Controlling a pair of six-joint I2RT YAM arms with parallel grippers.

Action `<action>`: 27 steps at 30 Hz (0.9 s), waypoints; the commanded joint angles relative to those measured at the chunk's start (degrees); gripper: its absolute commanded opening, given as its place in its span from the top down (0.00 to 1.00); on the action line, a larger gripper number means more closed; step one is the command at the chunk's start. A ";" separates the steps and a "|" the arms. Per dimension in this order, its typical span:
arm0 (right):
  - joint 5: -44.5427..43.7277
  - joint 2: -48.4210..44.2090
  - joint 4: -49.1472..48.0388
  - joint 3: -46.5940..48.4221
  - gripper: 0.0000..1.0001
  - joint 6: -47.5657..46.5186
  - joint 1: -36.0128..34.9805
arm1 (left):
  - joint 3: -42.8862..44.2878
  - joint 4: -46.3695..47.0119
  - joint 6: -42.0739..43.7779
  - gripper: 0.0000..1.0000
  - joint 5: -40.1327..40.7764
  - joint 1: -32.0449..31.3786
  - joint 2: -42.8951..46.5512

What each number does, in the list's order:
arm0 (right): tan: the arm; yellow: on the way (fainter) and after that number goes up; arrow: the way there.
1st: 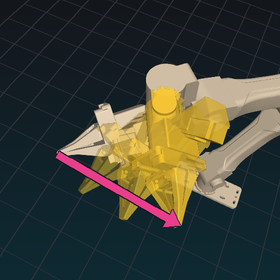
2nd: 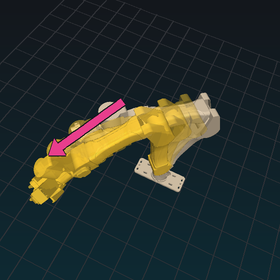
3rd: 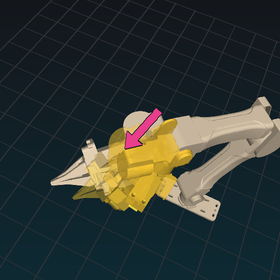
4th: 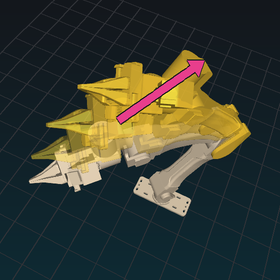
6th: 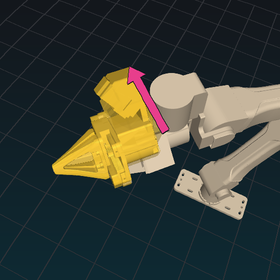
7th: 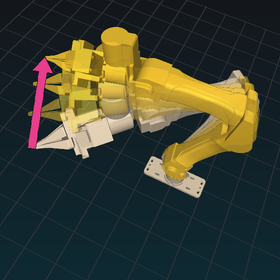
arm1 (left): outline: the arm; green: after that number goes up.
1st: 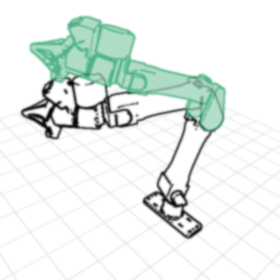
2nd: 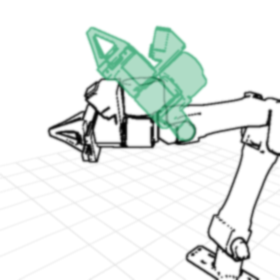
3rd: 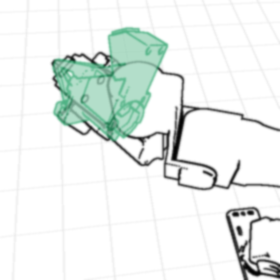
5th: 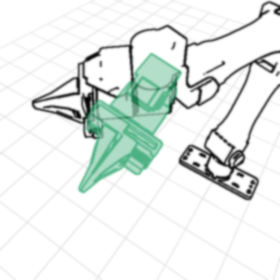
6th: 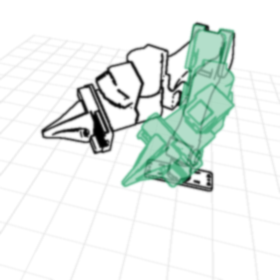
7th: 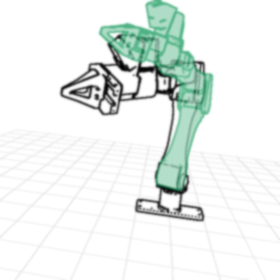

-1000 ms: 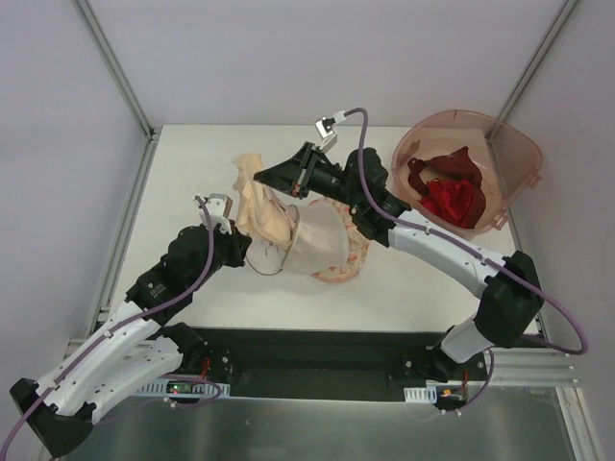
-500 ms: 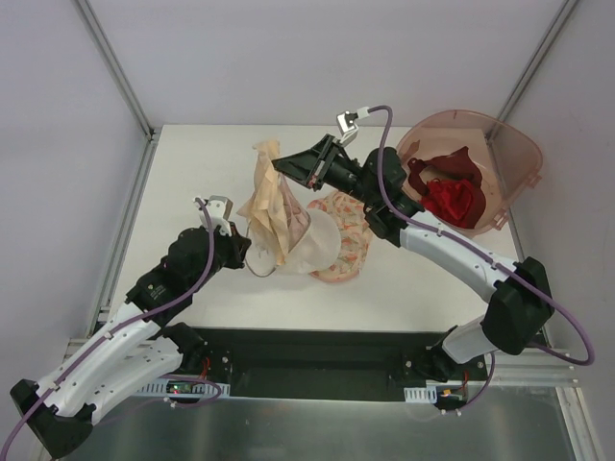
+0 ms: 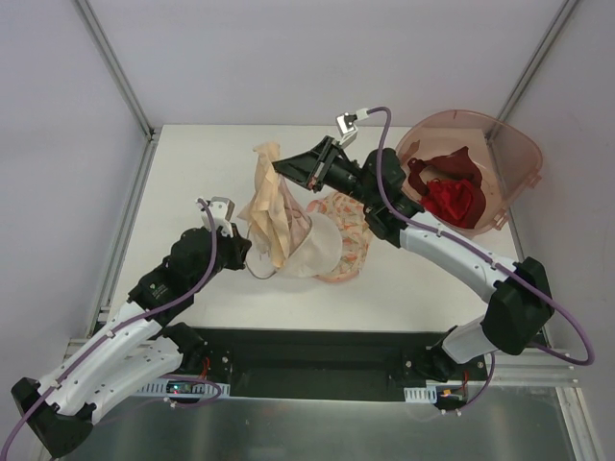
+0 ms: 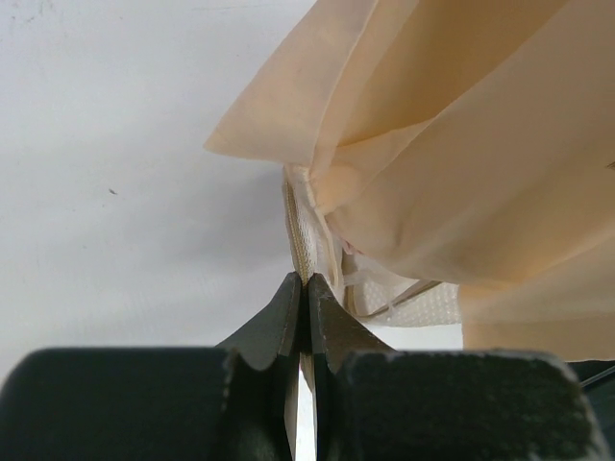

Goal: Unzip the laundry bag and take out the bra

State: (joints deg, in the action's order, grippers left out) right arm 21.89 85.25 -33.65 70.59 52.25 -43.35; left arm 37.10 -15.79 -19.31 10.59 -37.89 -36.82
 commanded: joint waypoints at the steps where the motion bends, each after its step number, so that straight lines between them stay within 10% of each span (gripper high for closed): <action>1: 0.00 -2.11 -2.22 -1.85 0.99 -1.88 -0.06 | 0.25 -0.03 0.68 1.00 -0.13 -0.17 0.25; 27: -5.81 4.39 23.97 -3.09 0.99 -15.77 -4.02 | 2.62 -3.46 4.98 1.00 5.58 -0.17 4.38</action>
State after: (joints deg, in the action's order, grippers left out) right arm 16.80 88.66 -11.51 62.89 38.02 -47.33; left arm 39.62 -20.10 -14.72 14.92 -37.89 -35.75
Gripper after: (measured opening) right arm 0.031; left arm 0.014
